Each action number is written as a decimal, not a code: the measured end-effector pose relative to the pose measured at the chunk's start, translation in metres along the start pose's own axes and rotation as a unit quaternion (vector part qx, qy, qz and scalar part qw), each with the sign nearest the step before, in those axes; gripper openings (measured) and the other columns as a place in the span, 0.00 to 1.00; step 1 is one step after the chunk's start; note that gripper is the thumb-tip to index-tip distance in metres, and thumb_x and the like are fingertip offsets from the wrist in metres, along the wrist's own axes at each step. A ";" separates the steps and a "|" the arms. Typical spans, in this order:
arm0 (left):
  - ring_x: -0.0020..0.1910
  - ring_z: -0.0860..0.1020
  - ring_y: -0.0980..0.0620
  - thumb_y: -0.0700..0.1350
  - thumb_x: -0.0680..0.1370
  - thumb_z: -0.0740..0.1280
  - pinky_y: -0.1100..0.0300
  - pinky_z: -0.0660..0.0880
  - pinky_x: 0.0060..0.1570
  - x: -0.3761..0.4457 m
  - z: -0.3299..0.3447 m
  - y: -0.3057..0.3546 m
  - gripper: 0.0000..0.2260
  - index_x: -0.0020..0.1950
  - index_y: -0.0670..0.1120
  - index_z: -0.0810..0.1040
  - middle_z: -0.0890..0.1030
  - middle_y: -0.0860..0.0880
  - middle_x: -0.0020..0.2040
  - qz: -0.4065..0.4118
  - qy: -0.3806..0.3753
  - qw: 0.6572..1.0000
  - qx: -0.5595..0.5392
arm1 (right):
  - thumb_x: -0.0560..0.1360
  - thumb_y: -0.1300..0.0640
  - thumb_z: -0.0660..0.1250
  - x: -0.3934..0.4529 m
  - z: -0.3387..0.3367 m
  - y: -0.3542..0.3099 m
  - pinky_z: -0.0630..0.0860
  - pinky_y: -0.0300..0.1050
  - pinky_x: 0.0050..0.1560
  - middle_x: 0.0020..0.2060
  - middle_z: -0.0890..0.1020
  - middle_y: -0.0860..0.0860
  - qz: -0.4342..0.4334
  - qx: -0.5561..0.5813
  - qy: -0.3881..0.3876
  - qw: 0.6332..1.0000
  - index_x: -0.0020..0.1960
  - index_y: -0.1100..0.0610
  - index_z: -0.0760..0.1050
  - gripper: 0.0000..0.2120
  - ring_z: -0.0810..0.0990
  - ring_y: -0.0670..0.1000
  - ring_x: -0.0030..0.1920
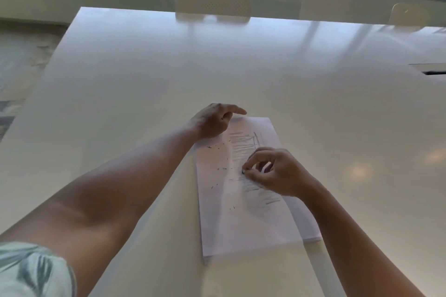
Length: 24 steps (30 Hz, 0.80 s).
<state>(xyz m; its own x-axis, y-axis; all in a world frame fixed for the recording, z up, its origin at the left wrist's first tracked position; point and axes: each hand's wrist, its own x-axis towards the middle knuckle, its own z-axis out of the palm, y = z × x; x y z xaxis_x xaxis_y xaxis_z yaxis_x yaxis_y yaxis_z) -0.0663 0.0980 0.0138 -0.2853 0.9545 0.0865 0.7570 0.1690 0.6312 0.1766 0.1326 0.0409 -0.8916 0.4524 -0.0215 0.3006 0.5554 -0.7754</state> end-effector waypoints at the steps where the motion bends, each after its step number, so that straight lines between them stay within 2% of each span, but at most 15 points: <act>1: 0.63 0.79 0.48 0.41 0.85 0.55 0.52 0.75 0.63 0.000 0.002 -0.002 0.20 0.68 0.59 0.80 0.81 0.48 0.67 0.001 -0.004 1.000 0.007 | 0.72 0.60 0.76 0.005 -0.001 0.001 0.77 0.35 0.39 0.44 0.83 0.45 -0.004 0.000 0.023 1.000 0.43 0.54 0.85 0.03 0.80 0.47 0.39; 3: 0.68 0.76 0.49 0.42 0.85 0.55 0.51 0.70 0.70 0.000 0.007 -0.008 0.20 0.68 0.60 0.80 0.80 0.51 0.69 0.007 -0.005 1.000 0.024 | 0.72 0.60 0.76 0.018 -0.002 0.004 0.77 0.34 0.41 0.44 0.83 0.46 -0.009 0.000 0.068 0.998 0.45 0.55 0.85 0.02 0.81 0.46 0.40; 5: 0.74 0.70 0.54 0.41 0.85 0.54 0.51 0.61 0.78 0.001 0.011 -0.011 0.21 0.67 0.59 0.80 0.78 0.56 0.71 0.030 -0.007 0.999 0.035 | 0.73 0.60 0.75 0.032 -0.002 0.008 0.78 0.34 0.43 0.45 0.82 0.45 -0.012 -0.008 0.106 0.994 0.46 0.56 0.85 0.02 0.81 0.45 0.42; 7: 0.77 0.67 0.59 0.41 0.85 0.54 0.52 0.56 0.80 0.003 0.014 -0.015 0.21 0.67 0.59 0.80 0.75 0.59 0.73 0.048 -0.014 0.998 0.047 | 0.73 0.60 0.75 0.046 -0.001 0.009 0.78 0.34 0.44 0.46 0.82 0.46 -0.014 -0.016 0.130 0.991 0.46 0.56 0.85 0.02 0.82 0.45 0.43; 15: 0.78 0.63 0.63 0.39 0.84 0.54 0.58 0.53 0.81 0.003 0.014 -0.015 0.23 0.70 0.60 0.78 0.72 0.60 0.75 0.065 -0.023 0.996 0.061 | 0.71 0.61 0.74 0.080 0.010 0.018 0.76 0.33 0.39 0.41 0.83 0.48 -0.002 -0.036 0.207 0.978 0.42 0.56 0.86 0.02 0.80 0.45 0.36; 19: 0.79 0.60 0.63 0.39 0.83 0.53 0.58 0.51 0.81 0.003 0.014 -0.015 0.25 0.72 0.61 0.76 0.70 0.63 0.76 0.066 -0.030 0.995 0.074 | 0.71 0.62 0.72 0.085 0.012 0.015 0.70 0.27 0.39 0.39 0.82 0.48 0.020 -0.060 0.208 0.976 0.42 0.56 0.87 0.05 0.79 0.44 0.38; 22: 0.80 0.57 0.63 0.40 0.83 0.53 0.57 0.50 0.81 0.004 0.013 -0.013 0.25 0.72 0.62 0.75 0.68 0.64 0.77 0.056 -0.043 0.995 0.076 | 0.70 0.62 0.72 0.088 0.015 0.006 0.70 0.27 0.38 0.38 0.81 0.46 0.020 -0.066 0.198 0.978 0.42 0.55 0.87 0.06 0.79 0.42 0.37; 24: 0.80 0.56 0.62 0.45 0.83 0.53 0.56 0.50 0.81 0.005 0.011 -0.012 0.22 0.71 0.61 0.77 0.67 0.64 0.78 0.057 -0.056 0.994 0.069 | 0.70 0.62 0.72 0.088 0.020 0.000 0.73 0.29 0.37 0.37 0.82 0.47 -0.011 -0.076 0.192 0.978 0.40 0.55 0.87 0.05 0.79 0.43 0.36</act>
<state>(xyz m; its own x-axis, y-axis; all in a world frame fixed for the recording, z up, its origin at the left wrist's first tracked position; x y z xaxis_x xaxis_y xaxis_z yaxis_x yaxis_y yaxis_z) -0.0708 0.1034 -0.0017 -0.1310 0.9896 0.0598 0.8564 0.0826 0.5096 0.0911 0.1589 0.0262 -0.7140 0.6521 0.2547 0.3561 0.6515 -0.6699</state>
